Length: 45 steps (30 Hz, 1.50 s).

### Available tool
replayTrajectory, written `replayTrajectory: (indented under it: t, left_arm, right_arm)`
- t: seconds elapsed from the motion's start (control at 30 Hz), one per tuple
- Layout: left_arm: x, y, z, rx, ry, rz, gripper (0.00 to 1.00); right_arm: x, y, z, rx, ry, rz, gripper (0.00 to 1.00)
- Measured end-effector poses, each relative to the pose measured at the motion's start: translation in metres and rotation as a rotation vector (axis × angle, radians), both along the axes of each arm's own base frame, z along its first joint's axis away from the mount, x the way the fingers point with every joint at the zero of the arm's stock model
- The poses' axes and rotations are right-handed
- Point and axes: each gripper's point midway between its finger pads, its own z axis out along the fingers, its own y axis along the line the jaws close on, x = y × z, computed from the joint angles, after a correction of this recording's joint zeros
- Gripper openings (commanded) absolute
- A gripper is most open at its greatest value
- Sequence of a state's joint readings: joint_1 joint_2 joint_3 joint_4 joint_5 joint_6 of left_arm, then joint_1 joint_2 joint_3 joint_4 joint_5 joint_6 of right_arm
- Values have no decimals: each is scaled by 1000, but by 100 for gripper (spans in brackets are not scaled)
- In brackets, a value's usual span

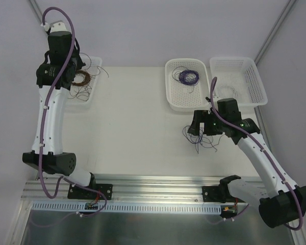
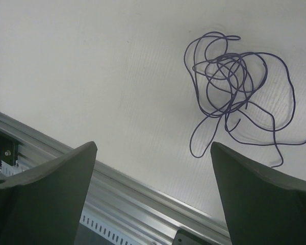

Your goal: Untangle the cables

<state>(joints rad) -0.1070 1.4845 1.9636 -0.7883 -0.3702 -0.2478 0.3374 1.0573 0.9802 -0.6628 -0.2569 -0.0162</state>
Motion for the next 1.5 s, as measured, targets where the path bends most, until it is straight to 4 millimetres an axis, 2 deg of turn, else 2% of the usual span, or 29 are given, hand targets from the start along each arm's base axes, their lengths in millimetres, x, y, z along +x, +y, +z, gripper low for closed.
replayTrajectory:
  t: [0.2, 0.27, 0.37, 0.4, 0.5, 0.53, 0.6, 0.63, 0.67, 0.73, 0.83, 0.93, 1.07, 1.17, 1.23, 1.33, 1.4, 1.5]
  left_arm:
    - [39, 42, 6, 35, -15, 110, 3]
    - [50, 60, -3, 36, -2, 151, 4]
    - [67, 86, -27, 32, 41, 205, 15]
    - [74, 96, -38, 28, 61, 223, 26]
    - [93, 118, -82, 3, 141, 261, 43]
    - [97, 123, -99, -7, 173, 268, 53]
    - [100, 130, -129, -27, 238, 275, 66]
    - [99, 131, -142, -36, 266, 277, 82]
    - [97, 131, -150, -41, 287, 274, 88]
    - [93, 126, -163, -66, 318, 261, 99]
    - [83, 115, -171, -104, 333, 230, 99]
    - [62, 98, -170, -155, 336, 178, 99]
    - [24, 65, -161, -211, 318, 94, 99]
    - [-5, 26, -158, -222, 311, -1, 99]
    - [-24, -8, -164, -220, 323, -95, 99]
    - [-54, -54, -191, -229, 383, -232, 99]
    - [-76, -72, -215, -242, 438, -295, 99]
    - [-108, -86, -248, -261, 505, -356, 99]
  right_arm:
    - [-9, -5, 7, -5, -20, -6, 97]
    - [-9, -7, 7, -12, -21, -11, 97]
    - [-8, -10, 3, -35, -13, -19, 97]
    - [-8, -11, 1, -41, -8, -20, 97]
    - [-6, -13, -5, -63, 10, -26, 97]
    - [-5, -14, -7, -70, 15, -28, 97]
    - [-3, -16, -10, -83, 24, -34, 97]
    - [-2, -16, -12, -89, 26, -38, 97]
    - [-1, -18, -13, -94, 28, -43, 97]
    - [0, -20, -14, -103, 27, -56, 97]
    - [5, -31, -20, -119, 34, -102, 97]
    - [10, -46, -29, -129, 61, -182, 98]
    - [12, -55, -50, -134, 123, -243, 98]
    - [11, -52, -73, -134, 188, -247, 99]
    - [8, -47, -92, -136, 244, -234, 99]
    - [2, -31, -114, -144, 302, -181, 96]
    - [-1, -15, -123, -142, 317, -128, 94]
    - [-10, 23, -133, -129, 327, -7, 91]
